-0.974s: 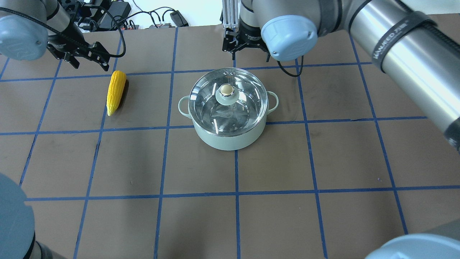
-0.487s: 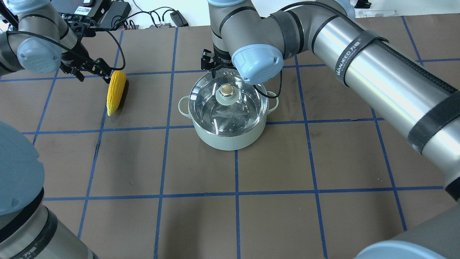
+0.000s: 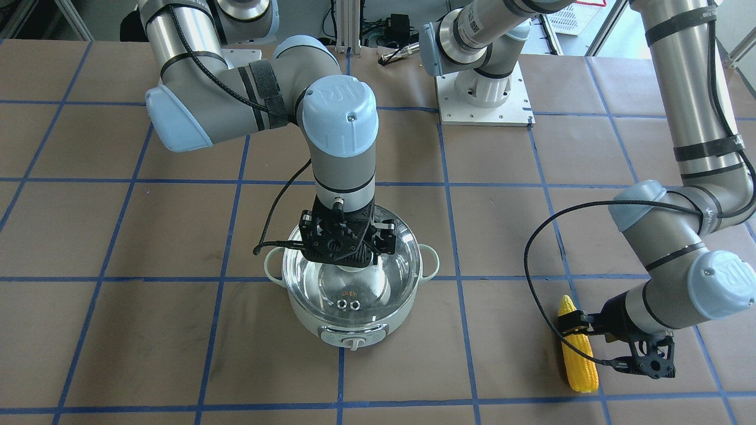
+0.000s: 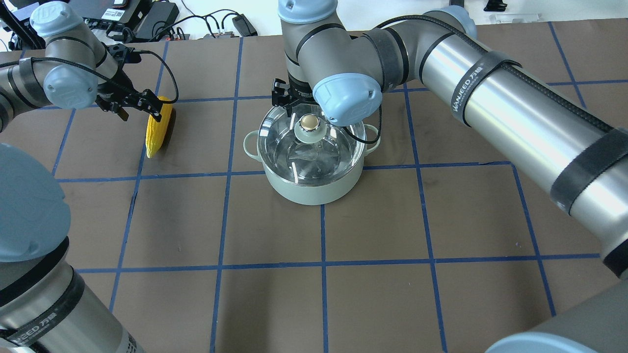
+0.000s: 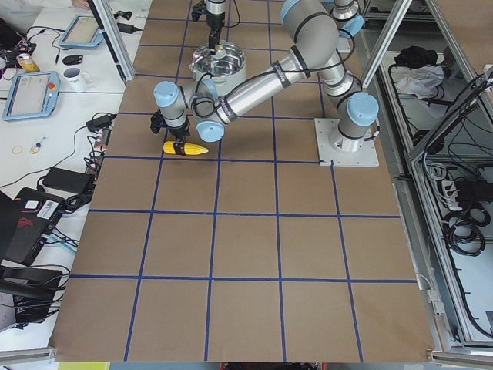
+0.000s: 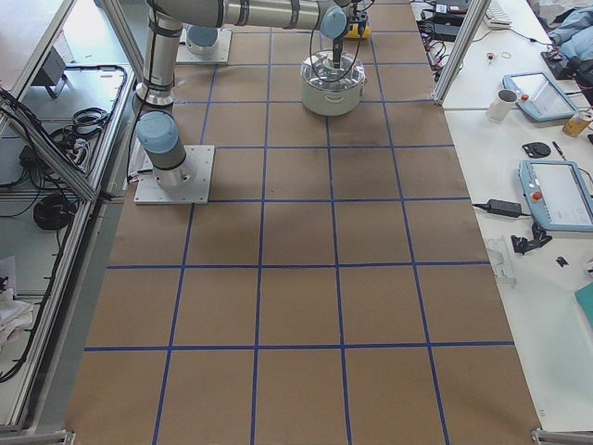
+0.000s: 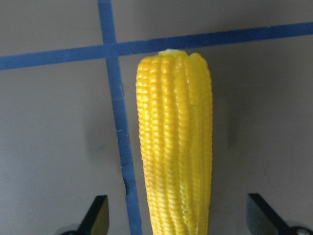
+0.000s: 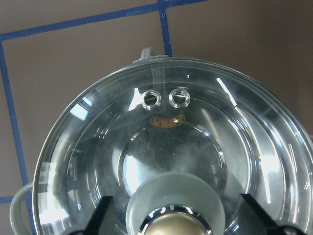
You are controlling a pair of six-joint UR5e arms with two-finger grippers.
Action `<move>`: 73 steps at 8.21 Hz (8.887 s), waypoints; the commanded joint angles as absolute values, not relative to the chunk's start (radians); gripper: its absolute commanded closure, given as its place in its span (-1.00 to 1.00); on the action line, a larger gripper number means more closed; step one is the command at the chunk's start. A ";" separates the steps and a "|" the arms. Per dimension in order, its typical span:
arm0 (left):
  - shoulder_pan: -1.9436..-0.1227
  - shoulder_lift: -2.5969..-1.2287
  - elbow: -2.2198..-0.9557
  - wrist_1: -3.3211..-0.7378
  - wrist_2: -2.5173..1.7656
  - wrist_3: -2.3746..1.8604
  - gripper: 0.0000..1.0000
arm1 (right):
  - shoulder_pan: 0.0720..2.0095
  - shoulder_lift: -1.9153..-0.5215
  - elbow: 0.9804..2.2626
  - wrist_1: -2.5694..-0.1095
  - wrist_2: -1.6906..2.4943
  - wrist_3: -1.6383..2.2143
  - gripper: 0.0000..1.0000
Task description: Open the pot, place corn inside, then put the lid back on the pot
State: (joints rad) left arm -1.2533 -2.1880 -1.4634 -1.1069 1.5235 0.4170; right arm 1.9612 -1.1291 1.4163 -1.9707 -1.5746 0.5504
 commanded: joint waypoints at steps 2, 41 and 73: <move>-1.253 -2.233 -1.463 -1.104 1.511 0.426 -1.00 | 1.962 -1.129 1.424 -1.965 -1.574 0.537 0.43; -1.531 -1.853 -1.316 -1.486 1.583 0.039 -1.00 | 1.678 -1.273 1.365 -1.790 -1.489 0.093 0.85; -1.575 -1.638 -1.473 -1.572 1.583 -0.029 -1.00 | 1.936 -1.144 1.425 -1.976 -1.480 0.291 -0.17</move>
State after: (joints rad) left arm -1.5754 -1.6382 -1.4726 -1.5723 1.5831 -0.0293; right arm 1.9368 -1.1444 1.4250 -1.9755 -1.4800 0.2896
